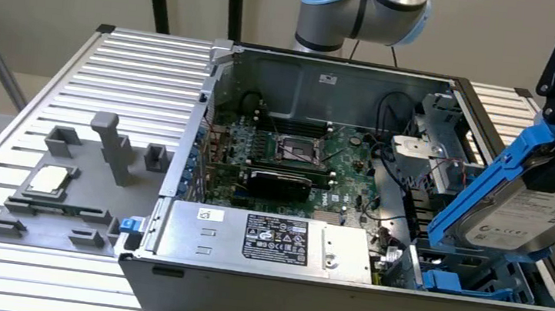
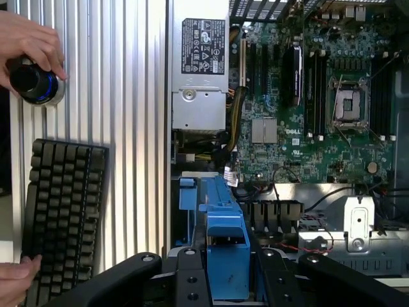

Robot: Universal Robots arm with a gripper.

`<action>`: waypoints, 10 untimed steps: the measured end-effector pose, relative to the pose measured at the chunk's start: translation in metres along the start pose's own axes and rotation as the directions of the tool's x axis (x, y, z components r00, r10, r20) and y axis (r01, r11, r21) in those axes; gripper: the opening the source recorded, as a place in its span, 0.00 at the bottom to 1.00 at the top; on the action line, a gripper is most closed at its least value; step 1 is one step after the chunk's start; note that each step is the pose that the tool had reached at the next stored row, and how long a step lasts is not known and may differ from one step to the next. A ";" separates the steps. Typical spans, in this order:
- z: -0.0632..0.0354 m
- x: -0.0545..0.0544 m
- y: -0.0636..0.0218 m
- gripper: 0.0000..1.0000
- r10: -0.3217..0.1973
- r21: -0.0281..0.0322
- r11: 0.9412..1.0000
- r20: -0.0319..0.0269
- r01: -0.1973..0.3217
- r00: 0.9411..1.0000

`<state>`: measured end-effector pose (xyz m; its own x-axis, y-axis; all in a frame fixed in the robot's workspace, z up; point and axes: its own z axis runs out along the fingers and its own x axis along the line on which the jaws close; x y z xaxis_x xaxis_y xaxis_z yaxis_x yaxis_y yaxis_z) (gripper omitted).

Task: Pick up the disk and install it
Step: 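Insert the disk into the insertion slot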

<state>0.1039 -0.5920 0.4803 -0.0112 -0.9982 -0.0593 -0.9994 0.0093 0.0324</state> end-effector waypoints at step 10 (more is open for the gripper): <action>0.0000 0.000 0.0000 0.00 0.000 0.000 1.000 0.000 0.000 1.000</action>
<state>0.1039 -0.5920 0.4803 -0.0112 -0.9982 -0.0593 -0.9994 0.0092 0.0324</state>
